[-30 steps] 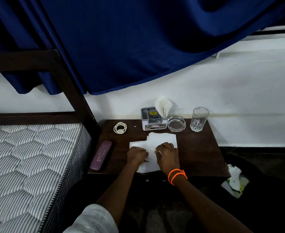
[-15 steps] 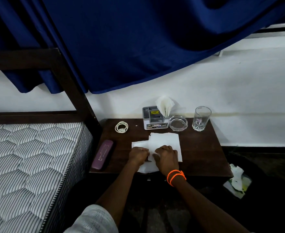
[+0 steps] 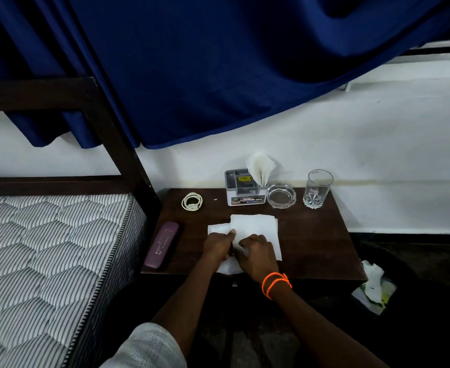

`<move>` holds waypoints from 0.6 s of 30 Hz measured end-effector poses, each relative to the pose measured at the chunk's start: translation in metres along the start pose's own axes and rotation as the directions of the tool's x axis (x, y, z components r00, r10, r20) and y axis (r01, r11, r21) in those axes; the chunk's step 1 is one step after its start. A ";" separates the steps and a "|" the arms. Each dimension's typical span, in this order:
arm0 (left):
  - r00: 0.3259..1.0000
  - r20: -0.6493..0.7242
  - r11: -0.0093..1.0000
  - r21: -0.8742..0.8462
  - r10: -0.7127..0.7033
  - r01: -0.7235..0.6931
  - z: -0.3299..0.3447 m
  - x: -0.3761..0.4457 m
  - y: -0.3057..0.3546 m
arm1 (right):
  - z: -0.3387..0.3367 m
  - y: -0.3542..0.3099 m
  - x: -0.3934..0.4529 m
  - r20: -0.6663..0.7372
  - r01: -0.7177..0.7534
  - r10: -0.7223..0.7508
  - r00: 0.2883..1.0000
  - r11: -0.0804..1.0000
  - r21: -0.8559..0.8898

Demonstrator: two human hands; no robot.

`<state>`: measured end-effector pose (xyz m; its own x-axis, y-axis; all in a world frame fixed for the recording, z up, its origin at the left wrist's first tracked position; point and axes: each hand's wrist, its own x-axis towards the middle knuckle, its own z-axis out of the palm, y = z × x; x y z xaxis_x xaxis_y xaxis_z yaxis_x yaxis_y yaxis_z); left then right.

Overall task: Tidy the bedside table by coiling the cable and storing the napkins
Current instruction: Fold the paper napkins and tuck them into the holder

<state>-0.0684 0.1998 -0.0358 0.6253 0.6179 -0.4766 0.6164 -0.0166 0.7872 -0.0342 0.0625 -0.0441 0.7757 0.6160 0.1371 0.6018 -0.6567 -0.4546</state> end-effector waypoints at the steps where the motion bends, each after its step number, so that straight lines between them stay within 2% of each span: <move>1: 1.000 0.011 1.000 -0.001 0.015 -0.015 0.000 0.000 -0.001 | 0.000 0.000 -0.001 -0.008 0.002 -0.002 1.000 1.000 0.027; 5: 0.999 0.029 1.000 -0.008 0.030 -0.029 0.001 0.000 0.000 | -0.007 0.005 -0.001 -0.027 -0.050 0.054 0.998 0.989 0.136; 7: 1.000 0.007 0.999 -0.036 0.024 -0.024 0.000 -0.003 0.001 | -0.012 0.012 -0.001 -0.115 -0.097 0.121 0.986 0.977 0.188; 10: 0.998 0.061 0.976 -0.216 -0.009 0.022 -0.003 -0.009 0.008 | -0.022 0.021 0.004 -0.269 -0.212 0.288 0.919 0.937 0.276; 13: 0.984 0.167 0.924 -0.363 -0.064 0.121 -0.012 -0.016 0.020 | -0.033 0.023 0.013 -0.314 -0.283 0.439 0.842 0.854 0.436; 16: 0.958 0.275 0.837 -0.503 -0.080 0.214 -0.020 -0.024 0.029 | -0.045 0.017 0.019 -0.137 -0.434 0.630 0.765 0.660 0.613; 18: 0.949 0.307 0.787 -0.567 -0.071 0.242 -0.024 -0.029 0.031 | -0.054 0.015 0.024 0.142 -0.591 0.721 0.678 0.420 0.689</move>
<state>-0.0789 0.1999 0.0119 0.6963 0.3467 -0.6284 0.3656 0.5822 0.7262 0.0036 0.0438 -0.0005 0.9331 0.0056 -0.3596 -0.3365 -0.3396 -0.8783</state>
